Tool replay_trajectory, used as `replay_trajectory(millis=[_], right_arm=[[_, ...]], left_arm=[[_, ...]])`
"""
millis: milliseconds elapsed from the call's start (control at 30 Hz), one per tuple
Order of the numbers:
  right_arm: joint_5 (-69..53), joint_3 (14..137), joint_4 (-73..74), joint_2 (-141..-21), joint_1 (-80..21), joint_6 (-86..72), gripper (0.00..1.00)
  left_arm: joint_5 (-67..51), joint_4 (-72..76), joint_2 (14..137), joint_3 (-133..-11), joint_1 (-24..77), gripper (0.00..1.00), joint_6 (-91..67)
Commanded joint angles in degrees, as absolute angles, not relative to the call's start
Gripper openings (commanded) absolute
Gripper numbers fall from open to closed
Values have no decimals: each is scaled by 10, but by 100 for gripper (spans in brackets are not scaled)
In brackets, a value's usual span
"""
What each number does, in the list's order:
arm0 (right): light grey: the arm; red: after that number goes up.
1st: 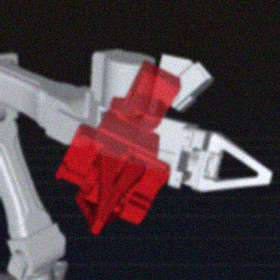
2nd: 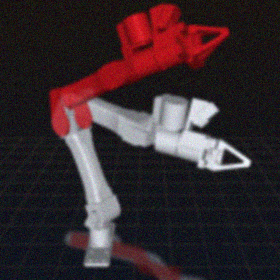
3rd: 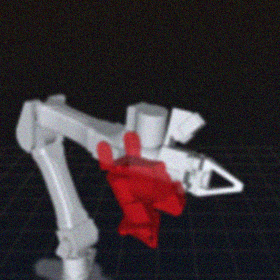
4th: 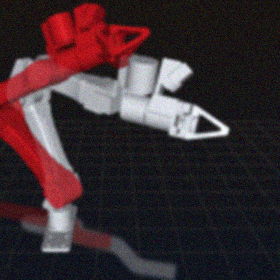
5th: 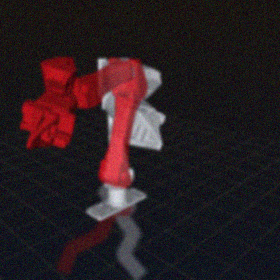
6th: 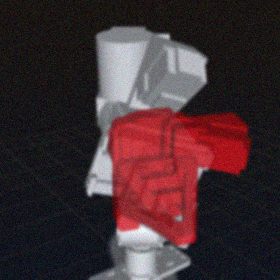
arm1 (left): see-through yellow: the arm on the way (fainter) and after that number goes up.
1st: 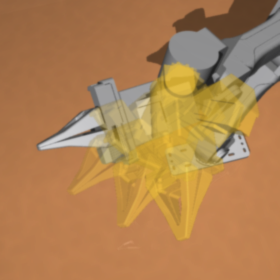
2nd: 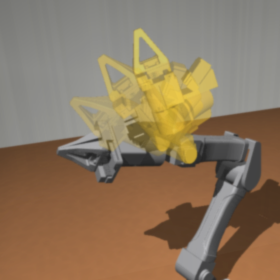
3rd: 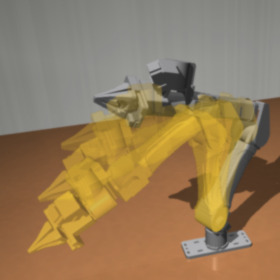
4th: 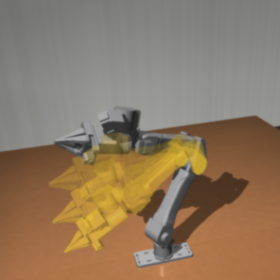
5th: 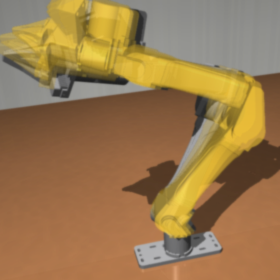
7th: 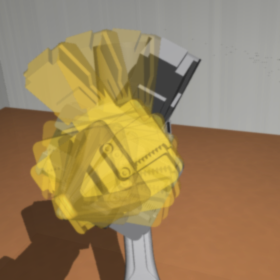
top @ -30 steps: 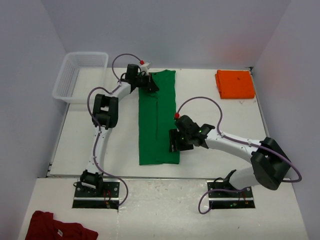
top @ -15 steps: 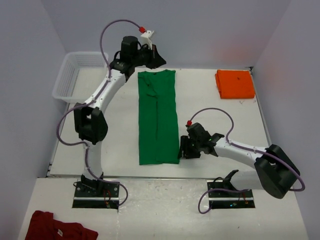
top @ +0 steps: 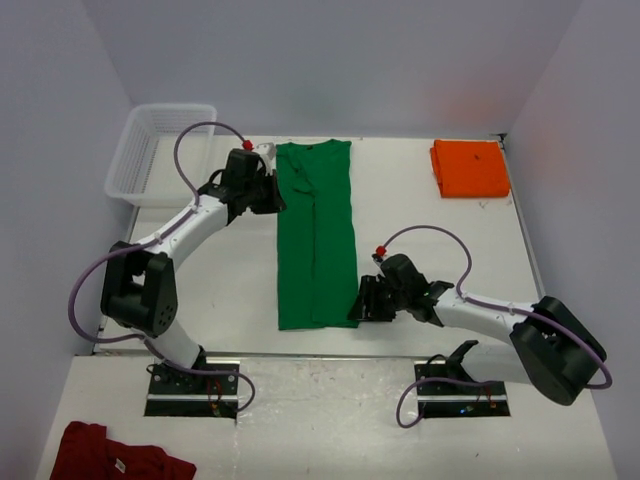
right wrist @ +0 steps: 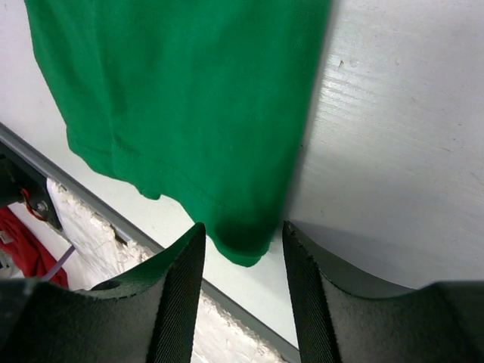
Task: Fold and stack the t-shirts
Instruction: Grab the bottom of the folded rectangular tshirt with both arms
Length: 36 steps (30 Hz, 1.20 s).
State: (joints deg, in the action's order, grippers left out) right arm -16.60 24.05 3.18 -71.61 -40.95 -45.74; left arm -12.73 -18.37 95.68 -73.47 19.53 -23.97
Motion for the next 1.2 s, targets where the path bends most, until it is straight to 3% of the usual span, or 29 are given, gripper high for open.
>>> replay_trajectory(millis=[0,333,367,733,967,1167], right_arm=[[-173,220,16,-724,-412,-468,47],[-176,216,-10,-755,-414,-478,9],[-171,218,-8,-752,-413,-477,1],[-150,226,22,-724,-416,-468,0],[-156,222,17,-724,-417,-464,0],[-155,214,15,-717,-417,-467,0]], left_arm=[[-75,-189,874,-688,194,0,-265],[-103,-210,728,-500,217,4,-301],[-109,-214,719,-490,222,5,-305],[-218,-184,610,-316,258,14,-368],[-279,-93,576,-219,258,37,-437],[-278,-85,580,-183,258,37,-446]])
